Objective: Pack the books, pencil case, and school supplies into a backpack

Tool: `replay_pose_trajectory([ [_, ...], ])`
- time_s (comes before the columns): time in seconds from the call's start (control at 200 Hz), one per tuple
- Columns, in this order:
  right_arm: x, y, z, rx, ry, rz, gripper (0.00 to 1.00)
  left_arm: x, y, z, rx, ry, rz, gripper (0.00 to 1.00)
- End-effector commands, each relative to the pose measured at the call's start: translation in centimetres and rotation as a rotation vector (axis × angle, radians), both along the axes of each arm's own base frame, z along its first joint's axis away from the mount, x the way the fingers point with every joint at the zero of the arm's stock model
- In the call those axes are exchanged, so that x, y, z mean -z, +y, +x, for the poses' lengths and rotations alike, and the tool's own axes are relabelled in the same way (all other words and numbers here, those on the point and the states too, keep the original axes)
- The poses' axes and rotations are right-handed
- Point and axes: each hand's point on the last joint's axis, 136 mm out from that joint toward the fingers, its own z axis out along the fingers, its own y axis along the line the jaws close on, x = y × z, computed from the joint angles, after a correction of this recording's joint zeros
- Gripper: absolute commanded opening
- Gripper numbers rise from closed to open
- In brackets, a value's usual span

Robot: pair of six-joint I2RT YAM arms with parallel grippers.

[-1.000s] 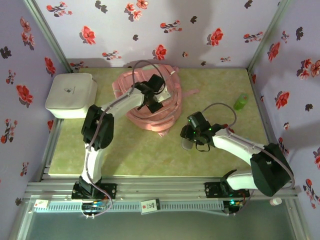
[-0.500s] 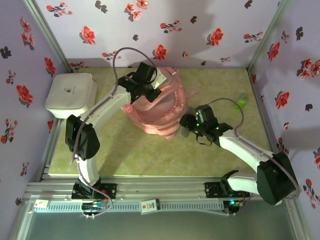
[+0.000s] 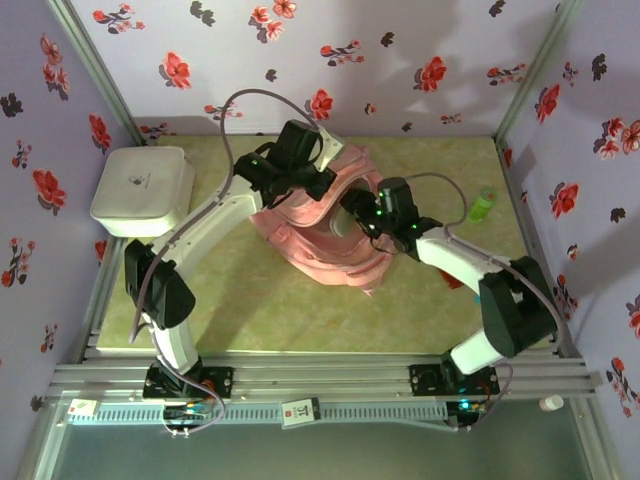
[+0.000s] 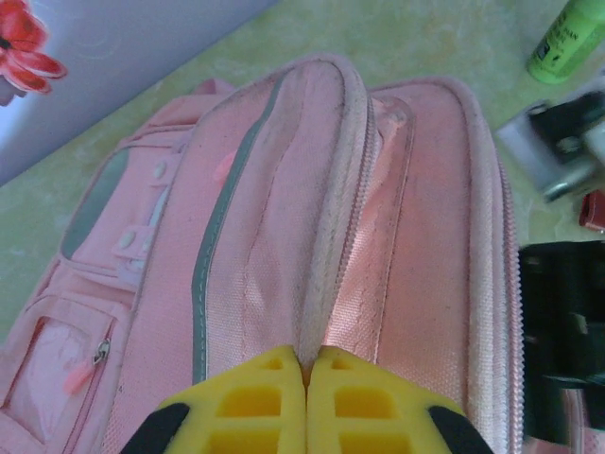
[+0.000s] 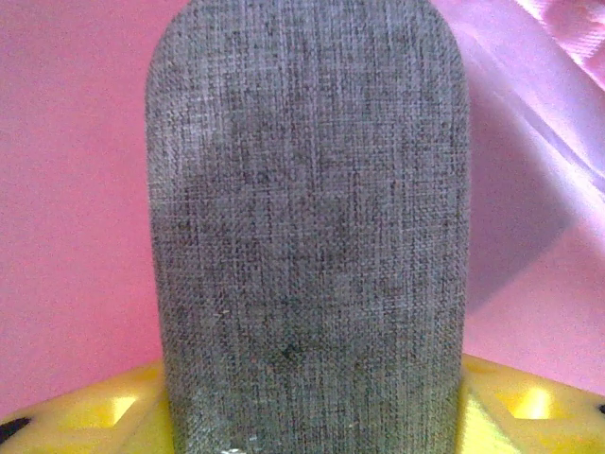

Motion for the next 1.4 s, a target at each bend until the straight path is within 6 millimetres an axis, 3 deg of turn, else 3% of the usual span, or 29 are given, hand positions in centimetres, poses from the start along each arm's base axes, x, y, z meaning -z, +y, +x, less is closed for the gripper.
replay_pose_trajectory([
  [0.0, -2.0, 1.9, 2.6, 0.000, -0.054, 0.124, 0.68, -10.3, -0.1, 0.4, -0.034, -0.234, -0.227, 0.00],
  [0.095, -3.1, 3.4, 4.5, -0.008, -0.138, 0.246, 0.80, -10.0, 0.0, 1.0, -0.054, -0.227, -0.236, 0.00],
  [0.26, -3.1, 4.8, 6.1, -0.011, -0.160, 0.357, 0.82, -9.2, 0.1, 1.7, -0.067, -0.219, -0.225, 0.00],
  [0.365, -1.8, 4.6, 5.7, -0.008, -0.134, 0.341, 0.78, -8.6, 0.5, 1.8, -0.078, -0.208, -0.217, 0.00],
  [0.58, -1.4, 3.0, 3.8, 0.000, -0.129, 0.253, 0.61, -7.5, 0.8, 2.2, -0.089, -0.186, -0.208, 0.00],
  [0.71, -0.9, 0.5, 1.9, 0.047, -0.116, 0.133, 0.58, -6.4, 0.5, 2.3, -0.095, -0.152, -0.208, 0.00],
  [0.825, -0.8, -3.4, -0.2, 0.159, -0.101, 0.009, 0.56, -5.4, 0.3, 2.3, -0.105, -0.121, -0.220, 0.00],
  [1.05, -2.7, -11.1, -3.5, 0.415, -0.115, -0.188, 0.59, -2.5, -2.0, 2.2, -0.075, -0.015, -0.281, 0.00],
  [1.18, -4.1, -13.5, -4.6, 0.474, -0.147, -0.275, 0.60, 0.0, -3.9, 2.1, -0.055, 0.053, -0.292, 0.00],
  [1.27, -5.3, -14.1, -4.7, 0.480, -0.173, -0.313, 0.60, 1.6, -5.1, 1.7, -0.024, 0.121, -0.315, 0.15],
  [1.395, -6.3, -13.7, -4.5, 0.447, -0.197, -0.326, 0.61, 2.2, -5.1, 1.1, -0.013, 0.157, -0.322, 0.48],
])
